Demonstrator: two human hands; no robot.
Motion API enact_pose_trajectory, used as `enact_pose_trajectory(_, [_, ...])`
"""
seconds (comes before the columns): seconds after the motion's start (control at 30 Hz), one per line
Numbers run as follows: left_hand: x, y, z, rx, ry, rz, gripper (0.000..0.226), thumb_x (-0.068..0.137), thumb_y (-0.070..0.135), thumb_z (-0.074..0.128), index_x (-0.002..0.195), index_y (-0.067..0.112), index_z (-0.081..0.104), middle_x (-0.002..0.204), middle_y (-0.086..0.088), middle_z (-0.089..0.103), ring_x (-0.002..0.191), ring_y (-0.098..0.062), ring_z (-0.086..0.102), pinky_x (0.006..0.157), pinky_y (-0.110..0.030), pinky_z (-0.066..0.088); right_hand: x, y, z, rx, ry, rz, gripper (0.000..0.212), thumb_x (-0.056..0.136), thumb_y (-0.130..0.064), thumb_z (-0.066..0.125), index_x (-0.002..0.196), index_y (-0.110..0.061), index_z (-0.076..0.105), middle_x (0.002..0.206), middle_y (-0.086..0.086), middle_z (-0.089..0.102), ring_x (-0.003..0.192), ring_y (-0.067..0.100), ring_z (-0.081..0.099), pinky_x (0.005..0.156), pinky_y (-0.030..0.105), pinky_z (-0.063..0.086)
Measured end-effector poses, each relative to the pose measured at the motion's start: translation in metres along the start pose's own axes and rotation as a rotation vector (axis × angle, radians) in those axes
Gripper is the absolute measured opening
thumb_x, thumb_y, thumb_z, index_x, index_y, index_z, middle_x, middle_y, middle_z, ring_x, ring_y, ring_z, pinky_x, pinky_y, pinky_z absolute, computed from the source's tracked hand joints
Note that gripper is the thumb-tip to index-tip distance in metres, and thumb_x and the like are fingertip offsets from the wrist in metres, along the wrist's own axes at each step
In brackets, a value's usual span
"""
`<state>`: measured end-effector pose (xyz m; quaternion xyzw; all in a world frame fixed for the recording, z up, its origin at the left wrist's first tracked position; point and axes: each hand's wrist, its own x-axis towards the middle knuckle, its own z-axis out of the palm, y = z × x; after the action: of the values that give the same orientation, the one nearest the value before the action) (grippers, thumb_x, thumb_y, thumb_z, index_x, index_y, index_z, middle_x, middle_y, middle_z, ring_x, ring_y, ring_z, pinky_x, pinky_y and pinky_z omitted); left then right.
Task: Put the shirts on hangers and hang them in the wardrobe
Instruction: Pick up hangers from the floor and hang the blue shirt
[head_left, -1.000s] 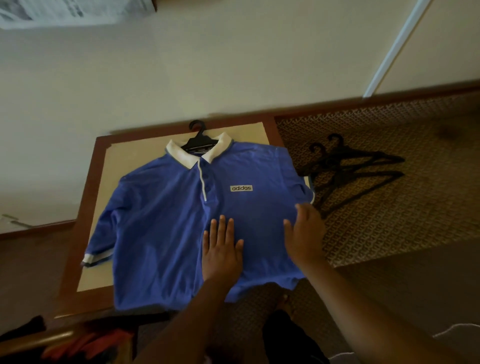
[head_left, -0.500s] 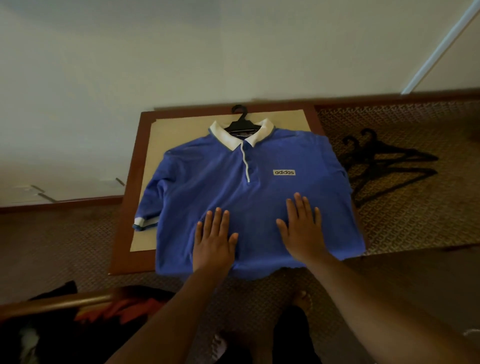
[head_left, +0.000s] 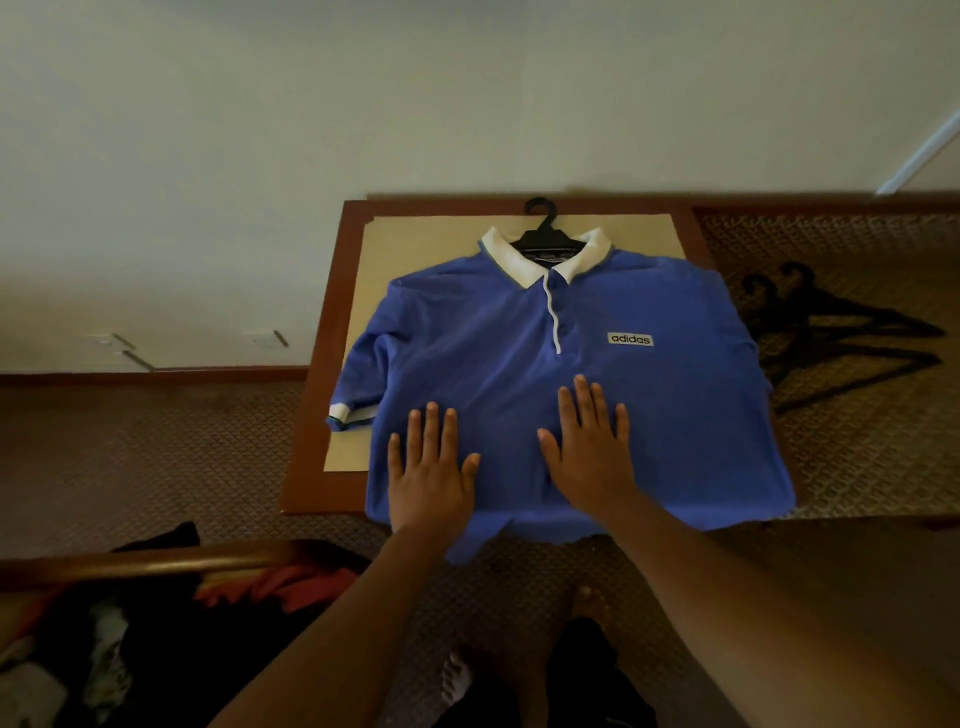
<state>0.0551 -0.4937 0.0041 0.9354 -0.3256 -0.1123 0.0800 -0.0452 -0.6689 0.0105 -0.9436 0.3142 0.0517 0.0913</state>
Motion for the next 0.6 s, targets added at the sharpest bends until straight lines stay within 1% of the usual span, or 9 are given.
enact_pose_trajectory(0.07, [0.001, 0.002, 0.002, -0.004, 0.016, -0.015, 0.078, 0.094, 0.061, -0.005, 0.151, 0.015, 0.023, 0.158, -0.008, 0.019, 0.146, -0.025, 0.014, 0.116, -0.048, 0.01, -0.002, -0.01, 0.005, -0.008, -0.011, -0.042, 0.077, 0.095, -0.06, 0.011, 0.149, -0.011, 0.031, 0.156, 0.013, 0.027, 0.144, 0.031, 0.026, 0.112, 0.056, 0.022])
enact_pose_trajectory(0.17, [0.0, -0.016, 0.004, 0.012, -0.015, -0.011, 0.081, 0.085, 0.066, -0.011, 0.153, 0.021, -0.001, 0.157, 0.002, -0.01, 0.145, -0.016, -0.012, 0.117, -0.039, -0.009, -0.003, -0.01, 0.01, -0.041, -0.001, -0.071, 0.076, 0.095, -0.061, 0.012, 0.149, -0.012, 0.033, 0.154, 0.012, 0.033, 0.142, 0.031, 0.031, 0.111, 0.056, 0.027])
enact_pose_trajectory(0.2, [-0.003, -0.024, 0.002, -0.006, 0.009, -0.005, 0.082, 0.085, 0.066, -0.012, 0.153, 0.021, 0.0, 0.157, 0.003, -0.01, 0.146, -0.017, -0.012, 0.118, -0.038, -0.008, -0.003, -0.008, 0.01, -0.043, 0.001, -0.079, 0.076, 0.094, -0.061, 0.014, 0.148, -0.011, 0.033, 0.153, 0.012, 0.034, 0.142, 0.031, 0.032, 0.111, 0.056, 0.027])
enact_pose_trajectory(0.23, [-0.006, -0.031, -0.004, -0.029, 0.059, -0.005, 0.081, 0.088, 0.065, -0.01, 0.153, 0.02, 0.008, 0.159, 0.001, -0.002, 0.148, -0.02, -0.005, 0.119, -0.039, -0.002, -0.002, -0.007, 0.009, -0.05, 0.007, -0.082, 0.076, 0.094, -0.06, 0.015, 0.148, -0.011, 0.034, 0.153, 0.012, 0.035, 0.141, 0.032, 0.032, 0.11, 0.056, 0.027])
enact_pose_trajectory(0.3, [-0.009, -0.044, -0.018, -0.116, 0.187, -0.08, 0.069, 0.096, 0.058, 0.011, 0.151, 0.018, 0.024, 0.159, -0.006, 0.019, 0.147, -0.026, 0.012, 0.118, -0.044, 0.013, 0.0, -0.008, 0.009, -0.047, 0.01, -0.081, 0.076, 0.092, -0.06, 0.017, 0.146, -0.01, 0.038, 0.151, 0.014, 0.037, 0.14, 0.033, 0.034, 0.109, 0.058, 0.029])
enact_pose_trajectory(0.4, [0.005, -0.061, -0.04, -0.343, 0.289, -0.471, 0.061, 0.097, 0.041, 0.044, 0.149, 0.014, 0.026, 0.155, -0.012, 0.026, 0.143, -0.032, 0.019, 0.115, -0.046, 0.018, 0.004, -0.017, 0.001, 0.016, -0.02, -0.071, 0.082, 0.088, -0.063, 0.012, 0.146, -0.01, 0.036, 0.156, 0.014, 0.028, 0.144, 0.033, 0.024, 0.113, 0.059, 0.018])
enact_pose_trajectory(0.47, [0.022, -0.071, -0.051, -0.44, 0.296, -0.695, 0.062, 0.095, 0.036, 0.053, 0.147, 0.013, 0.028, 0.15, -0.016, 0.03, 0.139, -0.035, 0.024, 0.113, -0.049, 0.022, 0.011, -0.028, -0.004, 0.055, 0.004, -0.111, 0.086, 0.086, -0.064, 0.006, 0.149, -0.011, 0.031, 0.159, 0.012, 0.016, 0.147, 0.031, 0.012, 0.116, 0.056, 0.008])
enact_pose_trajectory(0.53, [0.036, -0.082, -0.051, -0.377, 0.234, -0.733, 0.052, 0.093, 0.034, 0.054, 0.138, 0.013, 0.039, 0.141, -0.016, 0.038, 0.131, -0.035, 0.033, 0.109, -0.051, 0.028, 0.019, -0.044, -0.01, 0.069, 0.026, -0.165, 0.086, 0.085, -0.064, 0.002, 0.151, -0.013, 0.026, 0.161, 0.011, 0.01, 0.148, 0.03, 0.007, 0.116, 0.054, 0.004])
enact_pose_trajectory(0.6, [0.047, -0.101, -0.049, -0.339, 0.214, -0.678, 0.03, 0.093, 0.026, 0.052, 0.12, 0.014, 0.054, 0.124, -0.013, 0.051, 0.115, -0.032, 0.047, 0.099, -0.05, 0.04, 0.029, -0.061, -0.014, 0.086, 0.026, -0.2, 0.086, 0.085, -0.064, 0.001, 0.151, -0.014, 0.023, 0.161, 0.011, 0.009, 0.149, 0.029, 0.005, 0.117, 0.054, 0.005])
